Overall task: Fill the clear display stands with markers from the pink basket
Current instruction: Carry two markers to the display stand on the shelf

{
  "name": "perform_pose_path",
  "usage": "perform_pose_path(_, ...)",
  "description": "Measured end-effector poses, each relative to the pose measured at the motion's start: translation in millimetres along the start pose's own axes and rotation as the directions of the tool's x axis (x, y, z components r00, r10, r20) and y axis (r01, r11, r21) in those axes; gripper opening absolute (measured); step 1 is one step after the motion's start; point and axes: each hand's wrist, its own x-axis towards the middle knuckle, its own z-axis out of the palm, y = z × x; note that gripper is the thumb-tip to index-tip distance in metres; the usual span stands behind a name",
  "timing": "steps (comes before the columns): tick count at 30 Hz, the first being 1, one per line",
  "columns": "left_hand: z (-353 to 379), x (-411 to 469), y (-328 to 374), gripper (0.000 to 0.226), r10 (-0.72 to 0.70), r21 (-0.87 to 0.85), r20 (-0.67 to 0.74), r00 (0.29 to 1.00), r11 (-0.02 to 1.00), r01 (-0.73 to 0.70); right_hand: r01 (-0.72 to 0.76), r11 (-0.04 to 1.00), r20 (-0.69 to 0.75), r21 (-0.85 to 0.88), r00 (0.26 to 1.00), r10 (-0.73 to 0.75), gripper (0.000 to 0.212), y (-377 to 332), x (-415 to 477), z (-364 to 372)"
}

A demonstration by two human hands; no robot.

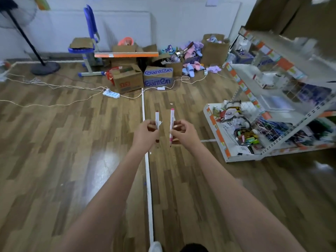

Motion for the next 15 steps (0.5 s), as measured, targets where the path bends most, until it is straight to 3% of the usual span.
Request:
perform_pose_path(5,54,35,28,0.016,0.054,0.049,0.113,0.992,0.997,-0.06,-0.039,0.998,-0.103,0.048,0.994,0.044,0.024,10,30,-58)
perform_pose_path(15,220,81,107,0.013,0.111,0.06,0.247,0.963,0.99,-0.129,-0.01,0.995,-0.179,-0.1,0.984,-0.009,0.013,32,86,-233)
